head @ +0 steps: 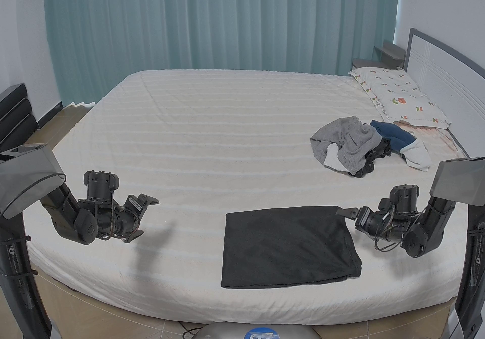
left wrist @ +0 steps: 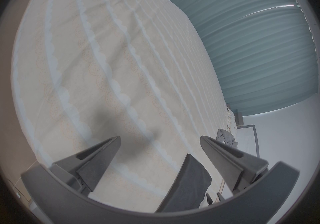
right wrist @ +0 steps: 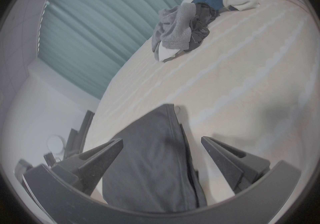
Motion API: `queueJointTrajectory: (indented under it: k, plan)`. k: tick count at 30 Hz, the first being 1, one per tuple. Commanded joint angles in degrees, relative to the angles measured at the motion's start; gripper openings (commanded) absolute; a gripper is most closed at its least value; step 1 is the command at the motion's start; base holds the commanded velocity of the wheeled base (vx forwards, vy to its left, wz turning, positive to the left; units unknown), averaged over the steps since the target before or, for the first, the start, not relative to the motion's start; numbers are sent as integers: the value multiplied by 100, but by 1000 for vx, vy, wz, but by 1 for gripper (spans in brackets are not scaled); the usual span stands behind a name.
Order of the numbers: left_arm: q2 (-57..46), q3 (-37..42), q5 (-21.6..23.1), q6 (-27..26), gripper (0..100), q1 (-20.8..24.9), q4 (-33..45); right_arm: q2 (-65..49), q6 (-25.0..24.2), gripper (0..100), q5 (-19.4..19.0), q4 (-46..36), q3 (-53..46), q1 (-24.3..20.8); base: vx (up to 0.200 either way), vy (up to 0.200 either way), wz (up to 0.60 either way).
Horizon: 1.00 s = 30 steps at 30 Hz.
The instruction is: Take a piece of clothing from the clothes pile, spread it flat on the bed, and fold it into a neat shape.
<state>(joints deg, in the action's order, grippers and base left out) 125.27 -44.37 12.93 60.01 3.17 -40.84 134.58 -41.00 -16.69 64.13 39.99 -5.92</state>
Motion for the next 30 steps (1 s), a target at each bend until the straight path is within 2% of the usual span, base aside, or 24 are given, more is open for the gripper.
queueJointTrajectory:
  k: [1,8,9,13,15,30]
  plan:
    - [6,8,-1,2,100,-1,-3,578,-286,100,96,-235,853,-137,0,0,0]
    - [-3,16,-1,2,100,-1,-3,622,-312,100,104,-604,1222,-146,0,0,0]
    - [-3,16,-1,2,100,-1,-3,648,-312,0,113,-604,1249,-137,0,0,0]
    - [-3,16,-1,2,100,-1,-3,701,-330,0,430,-604,1336,-119,0,0,0]
    - [-3,25,-1,2,100,-1,-3,692,-330,0,465,-586,1354,-111,0,0,0]
    - [-3,25,-1,2,100,8,-3,701,-471,0,474,-604,1372,56,0,0,0]
